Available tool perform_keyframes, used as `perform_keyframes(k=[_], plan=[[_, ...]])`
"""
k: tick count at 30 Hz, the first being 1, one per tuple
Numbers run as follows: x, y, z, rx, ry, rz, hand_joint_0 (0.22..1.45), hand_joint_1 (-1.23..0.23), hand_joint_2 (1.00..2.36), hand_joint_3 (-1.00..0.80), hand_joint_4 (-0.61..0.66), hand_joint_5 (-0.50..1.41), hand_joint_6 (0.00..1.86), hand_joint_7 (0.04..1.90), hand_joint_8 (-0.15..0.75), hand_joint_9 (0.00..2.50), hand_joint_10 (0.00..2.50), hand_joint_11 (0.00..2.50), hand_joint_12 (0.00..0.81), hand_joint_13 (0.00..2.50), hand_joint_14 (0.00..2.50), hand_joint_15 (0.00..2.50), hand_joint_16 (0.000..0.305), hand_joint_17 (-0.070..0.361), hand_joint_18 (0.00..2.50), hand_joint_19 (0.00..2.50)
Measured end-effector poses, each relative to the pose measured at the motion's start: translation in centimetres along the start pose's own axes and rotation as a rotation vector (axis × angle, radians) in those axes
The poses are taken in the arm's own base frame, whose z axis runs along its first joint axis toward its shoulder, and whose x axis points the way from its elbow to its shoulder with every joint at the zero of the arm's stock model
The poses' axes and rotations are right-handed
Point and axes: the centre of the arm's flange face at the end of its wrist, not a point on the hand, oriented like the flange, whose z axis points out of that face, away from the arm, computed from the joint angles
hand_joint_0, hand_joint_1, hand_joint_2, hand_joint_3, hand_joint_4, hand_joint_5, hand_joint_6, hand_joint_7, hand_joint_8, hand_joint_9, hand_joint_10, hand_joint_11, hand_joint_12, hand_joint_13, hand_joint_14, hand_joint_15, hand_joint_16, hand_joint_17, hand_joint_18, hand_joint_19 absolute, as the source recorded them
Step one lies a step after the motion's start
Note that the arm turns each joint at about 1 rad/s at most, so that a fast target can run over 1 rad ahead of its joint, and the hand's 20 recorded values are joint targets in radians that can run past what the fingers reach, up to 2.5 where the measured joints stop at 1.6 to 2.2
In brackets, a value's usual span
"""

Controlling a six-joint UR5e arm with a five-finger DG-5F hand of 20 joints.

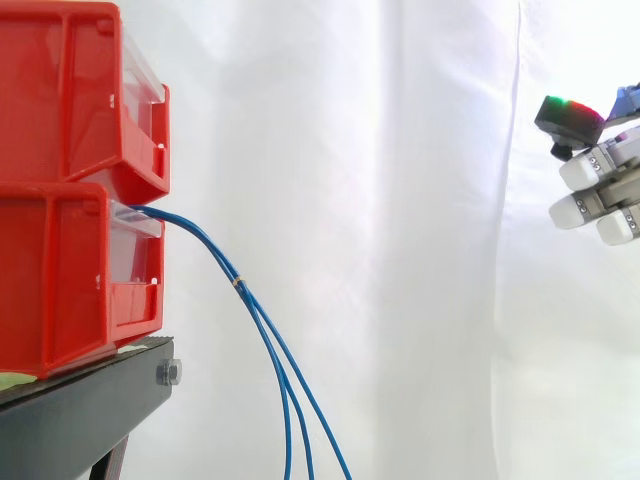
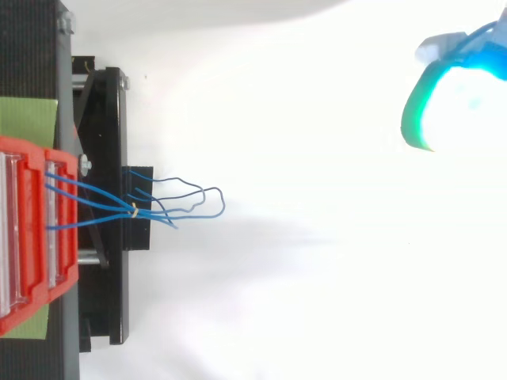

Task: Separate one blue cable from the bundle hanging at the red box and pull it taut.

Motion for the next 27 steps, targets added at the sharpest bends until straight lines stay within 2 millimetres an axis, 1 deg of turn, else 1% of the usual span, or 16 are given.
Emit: perform_keyframes(k=[1, 2, 5, 10, 13, 17, 21, 24, 27], plan=[[0.0, -0.1, 0.1, 0.002, 0.001, 0.000, 0.48, -0.49, 1.00, -0.50, 0.27, -0.21, 0.50, 0.79, 0.344, 0.51, 0.00, 0.07, 0.385, 0.20, 0.00, 0.01, 0.058, 0.132, 0.10, 0.21], [0.0, -0.2, 0.1, 0.003, 0.001, 0.000, 0.49, -0.50, 1.00, -0.50, 0.26, -0.21, 0.50, 0.79, 0.340, 0.52, 0.00, 0.07, 0.379, 0.24, 0.00, 0.03, 0.057, 0.129, 0.22, 0.27], [0.2, -0.6, 0.4, 0.008, 0.001, 0.000, 0.49, -0.50, 1.00, -0.50, 0.26, -0.21, 0.50, 0.79, 0.335, 0.52, 0.00, 0.08, 0.384, 0.29, 0.00, 0.05, 0.056, 0.126, 0.31, 0.37], [0.4, -1.7, 1.4, 0.001, -0.002, 0.018, 0.49, -0.47, 1.00, -0.50, 0.25, -0.22, 0.50, 0.79, 0.334, 0.51, 0.00, 0.08, 0.384, 0.28, 0.00, 0.05, 0.054, 0.121, 0.29, 0.33], [0.6, -1.9, 1.7, -0.013, -0.006, 0.032, 0.49, -0.47, 1.00, -0.50, 0.25, -0.22, 0.50, 0.79, 0.333, 0.50, 0.00, 0.07, 0.382, 0.28, 0.00, 0.04, 0.053, 0.120, 0.28, 0.32], [0.9, -2.9, 2.3, -0.005, -0.010, 0.040, 0.49, -0.48, 1.00, -0.50, 0.25, -0.22, 0.50, 0.79, 0.329, 0.49, 0.00, 0.08, 0.377, 0.27, 0.00, 0.04, 0.052, 0.116, 0.27, 0.33], [1.1, -3.9, 2.8, 0.009, -0.011, 0.047, 0.49, -0.50, 1.00, -0.50, 0.25, -0.22, 0.50, 0.79, 0.325, 0.46, 0.00, 0.07, 0.364, 0.31, 0.00, 0.06, 0.050, 0.113, 0.35, 0.39], [1.3, -4.8, 3.4, 0.014, -0.009, 0.049, 0.49, -0.53, 1.00, -0.50, 0.25, -0.22, 0.50, 0.79, 0.324, 0.45, 0.00, 0.07, 0.327, 0.36, 0.00, 0.08, 0.045, 0.102, 0.45, 0.42], [1.4, -5.8, 4.1, 0.012, -0.007, 0.053, 0.50, -0.56, 1.00, -0.50, 0.25, -0.22, 0.50, 0.79, 0.326, 0.43, 0.00, 0.09, 0.304, 0.37, 0.00, 0.09, 0.040, 0.090, 0.50, 0.40]])
